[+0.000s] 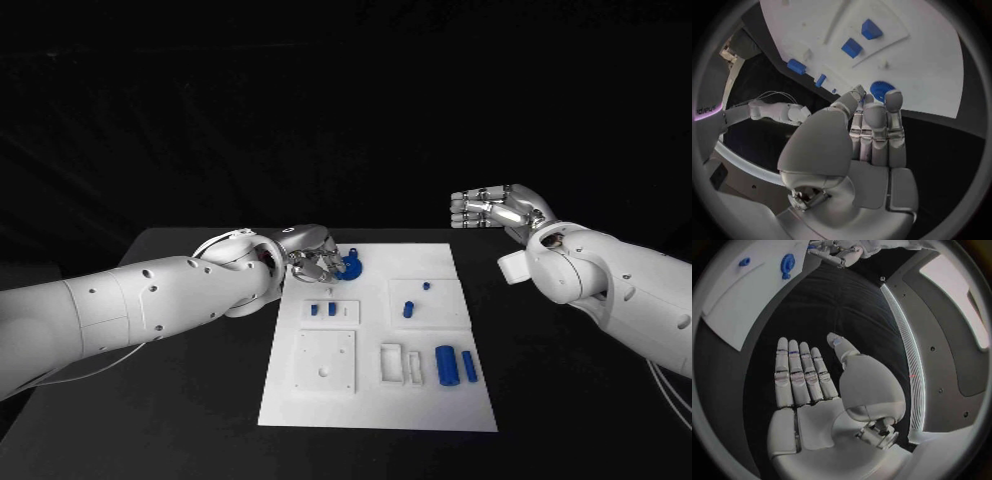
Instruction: Assemble the parts on the task board
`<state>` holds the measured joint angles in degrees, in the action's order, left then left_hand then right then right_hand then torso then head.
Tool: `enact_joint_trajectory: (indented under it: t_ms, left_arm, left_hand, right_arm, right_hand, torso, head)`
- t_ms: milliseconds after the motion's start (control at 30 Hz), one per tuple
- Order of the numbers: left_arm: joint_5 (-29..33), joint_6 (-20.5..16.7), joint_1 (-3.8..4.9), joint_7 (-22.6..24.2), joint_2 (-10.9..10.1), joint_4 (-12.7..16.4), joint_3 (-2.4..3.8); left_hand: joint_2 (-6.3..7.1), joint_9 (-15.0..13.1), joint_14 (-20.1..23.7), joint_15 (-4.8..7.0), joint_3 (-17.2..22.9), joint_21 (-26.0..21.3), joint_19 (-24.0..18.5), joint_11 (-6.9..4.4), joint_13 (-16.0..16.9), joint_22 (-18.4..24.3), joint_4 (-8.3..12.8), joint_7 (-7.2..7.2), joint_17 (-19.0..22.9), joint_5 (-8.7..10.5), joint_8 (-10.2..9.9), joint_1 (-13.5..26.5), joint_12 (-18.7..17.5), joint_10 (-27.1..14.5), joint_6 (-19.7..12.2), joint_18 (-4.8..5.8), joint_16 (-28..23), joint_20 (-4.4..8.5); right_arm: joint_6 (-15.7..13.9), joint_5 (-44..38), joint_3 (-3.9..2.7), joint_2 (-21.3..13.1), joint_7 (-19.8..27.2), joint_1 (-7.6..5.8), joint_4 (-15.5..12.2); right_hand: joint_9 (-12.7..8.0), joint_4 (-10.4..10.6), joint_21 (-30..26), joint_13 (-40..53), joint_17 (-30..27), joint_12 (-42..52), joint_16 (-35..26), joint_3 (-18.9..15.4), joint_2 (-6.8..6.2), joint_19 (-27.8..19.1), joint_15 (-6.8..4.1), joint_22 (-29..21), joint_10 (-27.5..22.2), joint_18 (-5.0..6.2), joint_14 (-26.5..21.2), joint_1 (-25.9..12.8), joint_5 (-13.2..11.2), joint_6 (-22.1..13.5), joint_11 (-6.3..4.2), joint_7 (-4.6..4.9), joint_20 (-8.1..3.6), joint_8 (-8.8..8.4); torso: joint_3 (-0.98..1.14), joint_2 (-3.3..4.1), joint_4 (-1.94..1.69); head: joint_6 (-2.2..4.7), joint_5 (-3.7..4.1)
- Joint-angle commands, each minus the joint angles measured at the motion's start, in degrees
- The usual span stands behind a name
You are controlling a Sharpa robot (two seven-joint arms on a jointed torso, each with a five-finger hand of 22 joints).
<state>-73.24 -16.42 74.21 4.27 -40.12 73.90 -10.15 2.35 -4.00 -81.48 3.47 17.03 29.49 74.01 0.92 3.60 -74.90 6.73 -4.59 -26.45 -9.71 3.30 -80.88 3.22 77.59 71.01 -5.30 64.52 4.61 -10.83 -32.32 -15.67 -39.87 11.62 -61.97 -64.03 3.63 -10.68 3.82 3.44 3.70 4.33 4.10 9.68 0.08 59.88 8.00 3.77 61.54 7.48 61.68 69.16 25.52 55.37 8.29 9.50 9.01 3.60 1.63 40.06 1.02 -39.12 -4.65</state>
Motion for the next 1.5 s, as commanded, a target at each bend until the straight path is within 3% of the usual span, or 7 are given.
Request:
enact_joint_trajectory:
  t_ms: [33, 267, 667, 1500]
  left_arm:
    - [1.72, 1.60, 0.06, -0.74, -1.18, 1.33, 0.11]
    - [0.33, 2.38, 0.04, -1.14, -2.47, 1.90, -0.21]
    - [-1.52, 2.45, -0.27, -0.89, -1.95, 0.25, -1.30]
    - [-2.41, 3.10, -0.88, -1.29, -0.51, -2.01, -1.44]
  left_hand:
    - [0.24, -0.01, 0.21, 0.29, 0.13, 0.27, -0.42, -0.11, -0.07, -1.11, 0.34, 0.02, 0.07, 0.00, 0.35, 0.20, 0.17, 0.36, 0.53, -0.57, 0.25, 0.16]
    - [0.25, 0.01, 0.19, 0.24, 0.03, 0.30, -0.53, -0.11, -0.06, -1.11, 0.38, 0.02, 0.09, 0.04, 0.35, 0.08, 0.17, 0.37, 0.57, -0.61, 0.21, 0.10]
    - [0.25, 0.02, 0.18, 0.20, 0.02, 0.33, -0.56, -0.09, -0.07, -1.12, 0.41, 0.01, 0.10, 0.03, 0.34, 0.00, 0.16, 0.33, 0.55, -0.63, 0.21, 0.07]
    - [0.20, 0.05, 0.20, 0.08, -0.09, 0.53, -0.73, 0.03, -0.07, -1.10, 0.39, -0.06, 0.13, 0.31, 0.34, -0.12, 0.17, 0.05, 0.28, -0.82, 0.22, -0.12]
  right_arm:
    - [0.75, -0.42, -0.02, -0.14, 0.29, 0.01, -0.20]
    - [0.74, -0.63, -0.02, -0.20, 0.29, 0.01, -0.24]
    - [0.72, -0.72, -0.02, -0.08, 0.30, 0.01, -0.23]
    - [0.71, -0.74, -0.02, 0.04, 0.38, 0.01, -0.21]
  right_hand:
    - [0.03, 0.00, -0.03, -0.09, -0.06, -0.12, -0.33, 0.21, -0.09, 0.05, -0.02, -0.07, -0.06, 0.87, -0.18, -0.25, 0.28, 0.31, 0.02, 0.14, -0.04, -0.03]
    - [0.03, 0.00, -0.03, -0.09, -0.06, -0.12, -0.33, 0.21, -0.09, 0.05, -0.02, -0.07, -0.06, 0.87, -0.18, -0.25, 0.28, 0.31, 0.02, 0.14, -0.04, -0.03]
    - [0.03, 0.00, -0.03, -0.09, -0.06, -0.12, -0.33, 0.21, -0.09, 0.05, -0.02, -0.07, -0.06, 0.87, -0.18, -0.25, 0.28, 0.31, 0.02, 0.14, -0.04, -0.03]
    - [0.03, 0.00, -0.03, -0.09, -0.06, -0.12, -0.33, 0.21, -0.09, 0.05, -0.02, -0.07, -0.06, 0.87, -0.18, -0.25, 0.28, 0.31, 0.02, 0.14, -0.04, -0.03]
  torso:
    - [-0.11, 0.07, 0.02]
    - [-0.03, 0.05, 0.04]
    - [0.00, 0.13, 0.16]
    - [0.01, 0.08, 0.16]
  head:
    - [-0.09, -0.02]
    - [-0.08, -0.42]
    - [-0.22, -0.73]
    - [-0.76, -0.73]
